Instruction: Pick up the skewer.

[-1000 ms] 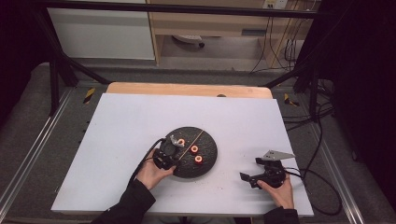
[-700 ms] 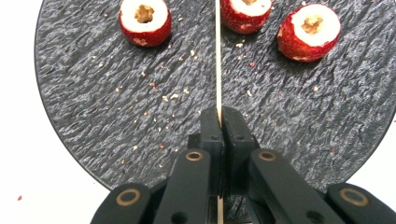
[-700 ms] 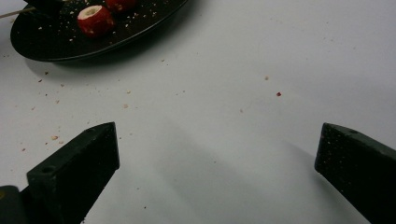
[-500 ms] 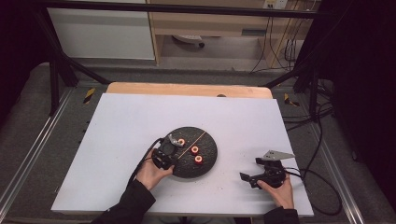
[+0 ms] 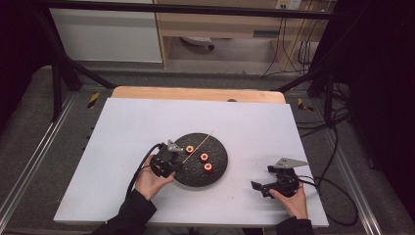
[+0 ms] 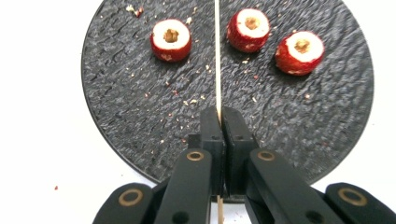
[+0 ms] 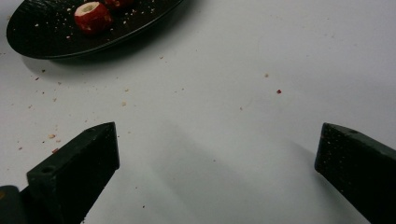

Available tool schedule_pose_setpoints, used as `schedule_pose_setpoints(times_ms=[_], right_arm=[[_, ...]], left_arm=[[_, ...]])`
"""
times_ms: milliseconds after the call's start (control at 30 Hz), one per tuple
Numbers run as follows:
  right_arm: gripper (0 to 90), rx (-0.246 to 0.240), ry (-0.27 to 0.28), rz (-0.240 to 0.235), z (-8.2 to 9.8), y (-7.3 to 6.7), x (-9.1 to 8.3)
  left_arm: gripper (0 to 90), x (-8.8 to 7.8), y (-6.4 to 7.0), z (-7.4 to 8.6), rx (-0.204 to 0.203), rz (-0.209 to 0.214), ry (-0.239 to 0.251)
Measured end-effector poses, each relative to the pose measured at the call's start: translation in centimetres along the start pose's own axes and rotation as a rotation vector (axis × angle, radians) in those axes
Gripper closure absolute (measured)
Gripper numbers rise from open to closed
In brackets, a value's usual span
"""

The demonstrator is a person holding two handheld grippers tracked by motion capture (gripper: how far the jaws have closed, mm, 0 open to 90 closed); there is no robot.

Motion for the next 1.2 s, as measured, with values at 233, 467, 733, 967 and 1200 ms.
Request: schedule_pose_setpoints(times_ms=[233,467,733,967,1200], right_arm=[[0.6,-0.006,-0.004,0.004,0.1,0.1,0.0],[0.6,-0.002,-0.007,0.006,0.1,0.1,0.1],[0.6,0.001,-0.012,0.015,0.1,0.2,0.1],[0.6,0.017,-0.009,0.014,-0.2,0.1,0.1],[0.6,0.0,-0.009,0.015,-0.8,-0.4,0.2]], left_arm=[[88.3,-1.2,-0.4,0.7,0.003,0.028,0.081],[88.4,-2.5,-1.2,1.9,-0.015,0.035,0.158],[88.4,-4.2,-1.8,3.4,-0.017,0.042,0.244],[88.4,-4.7,-2.0,5.3,-0.007,0.054,0.277],[88.4,-5.0,-2.1,6.9,0.008,0.064,0.287]])
Point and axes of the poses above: each handheld gripper's, and its own axes: x roughly forward along the jaws, z roughly out of its underside, y roughly to its right, the point moved 9 cm from there along x, roughly forward along the jaws, and after that the axes turned 5 degrees about x, right-handed, at the moved point
